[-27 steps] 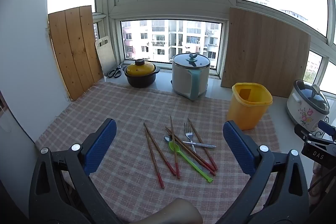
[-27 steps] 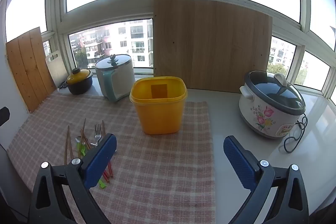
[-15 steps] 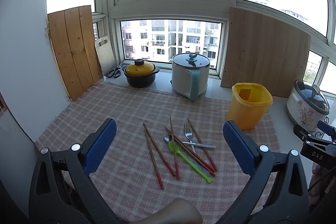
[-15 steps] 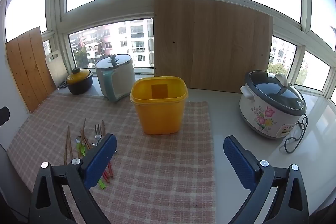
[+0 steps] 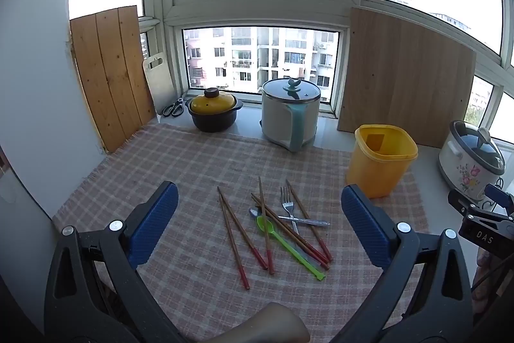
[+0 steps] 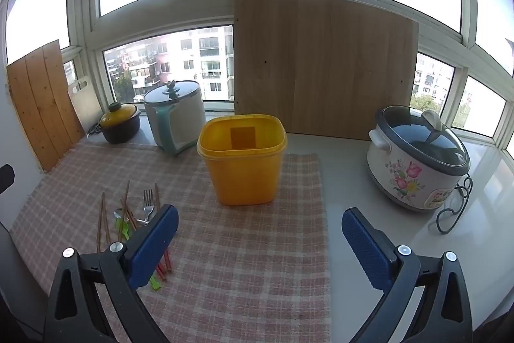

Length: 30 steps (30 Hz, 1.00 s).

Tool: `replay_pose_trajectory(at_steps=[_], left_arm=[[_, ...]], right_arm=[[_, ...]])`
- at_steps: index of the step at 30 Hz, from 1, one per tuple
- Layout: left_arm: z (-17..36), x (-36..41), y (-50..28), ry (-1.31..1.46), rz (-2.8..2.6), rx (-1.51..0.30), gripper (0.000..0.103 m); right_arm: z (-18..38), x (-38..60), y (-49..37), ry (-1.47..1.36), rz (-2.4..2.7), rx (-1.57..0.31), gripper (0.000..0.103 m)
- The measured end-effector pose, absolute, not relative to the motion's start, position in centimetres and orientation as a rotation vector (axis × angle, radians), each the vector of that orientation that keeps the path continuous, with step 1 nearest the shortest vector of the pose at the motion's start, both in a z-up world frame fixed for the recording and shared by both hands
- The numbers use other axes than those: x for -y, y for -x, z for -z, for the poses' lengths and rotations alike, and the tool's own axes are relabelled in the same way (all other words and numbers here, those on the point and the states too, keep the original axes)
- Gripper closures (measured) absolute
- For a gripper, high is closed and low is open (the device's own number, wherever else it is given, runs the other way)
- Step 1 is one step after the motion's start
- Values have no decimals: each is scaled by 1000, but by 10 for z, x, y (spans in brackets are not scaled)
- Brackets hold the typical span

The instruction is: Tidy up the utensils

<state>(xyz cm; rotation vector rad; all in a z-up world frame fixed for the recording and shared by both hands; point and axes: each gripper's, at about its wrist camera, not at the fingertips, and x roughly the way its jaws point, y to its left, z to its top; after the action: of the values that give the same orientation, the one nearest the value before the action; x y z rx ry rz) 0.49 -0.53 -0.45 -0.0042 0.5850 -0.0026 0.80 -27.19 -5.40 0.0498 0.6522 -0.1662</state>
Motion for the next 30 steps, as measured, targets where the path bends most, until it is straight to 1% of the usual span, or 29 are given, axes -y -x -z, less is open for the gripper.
replay_pose_trajectory(at_steps=[14,30], left_arm=[[19,-2,-11,10,-4,-603,0],[37,3,2,53,-154,-698,0]], right_arm=[[57,270,-16,-45,165,-661,0],[61,283,-27,3,49,-715,0]])
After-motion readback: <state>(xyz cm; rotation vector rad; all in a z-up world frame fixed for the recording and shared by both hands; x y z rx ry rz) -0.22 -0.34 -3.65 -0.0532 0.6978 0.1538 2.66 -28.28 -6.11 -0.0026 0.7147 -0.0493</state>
